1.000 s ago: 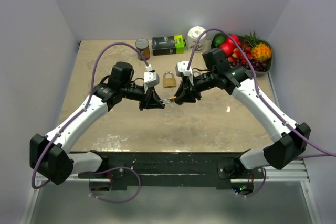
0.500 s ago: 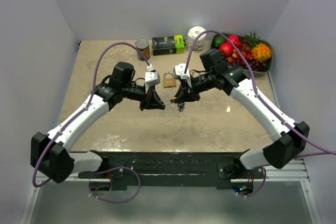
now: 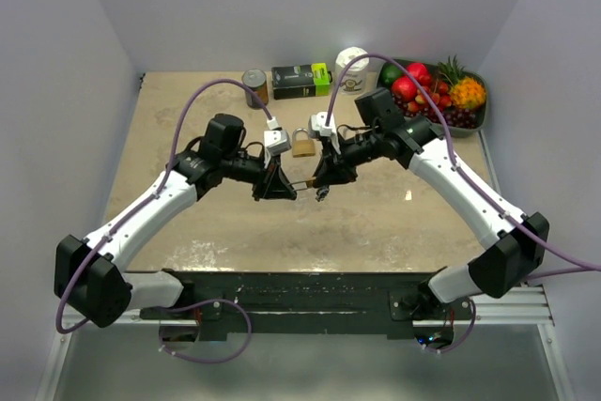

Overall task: Lock with the key
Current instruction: Lock the lock.

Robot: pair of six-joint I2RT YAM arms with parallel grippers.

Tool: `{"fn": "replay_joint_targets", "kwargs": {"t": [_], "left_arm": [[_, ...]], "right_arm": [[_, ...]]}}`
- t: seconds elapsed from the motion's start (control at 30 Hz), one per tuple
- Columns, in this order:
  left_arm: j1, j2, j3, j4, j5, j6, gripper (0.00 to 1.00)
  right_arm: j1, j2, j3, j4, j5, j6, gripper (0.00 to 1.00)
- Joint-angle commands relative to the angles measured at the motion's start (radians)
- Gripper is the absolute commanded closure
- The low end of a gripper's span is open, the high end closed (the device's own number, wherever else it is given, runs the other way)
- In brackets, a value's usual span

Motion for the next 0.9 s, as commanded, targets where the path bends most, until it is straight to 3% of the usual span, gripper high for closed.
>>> {"fn": "replay_joint_targets", "kwargs": {"t": [0.0,0.13,0.7,0.87], "left_arm": [[-0.044,-0.009,0.03,0.254,-0.007,-0.011,1.0],[-0.046,-0.011,0.02,0.281,-0.004,-0.017,1.0],[-0.049,-0.051,-0.003,0.298,0.034,0.025,1.0],[-0.054,-0.051,-0.019,0.4,0.065,-0.095,1.0]], "right_arm": [[0.068,0.039,0.02,0.046,-0.166,0.07,1.0],[0.068,0.044,0.005,0.088,-0.195,0.142,1.0],[0.068,0.062,0.006,0.105,-0.229,0.188,1.0],[0.073,0.038,-0.041,0.222,-0.204,0.272,1.0]]}}
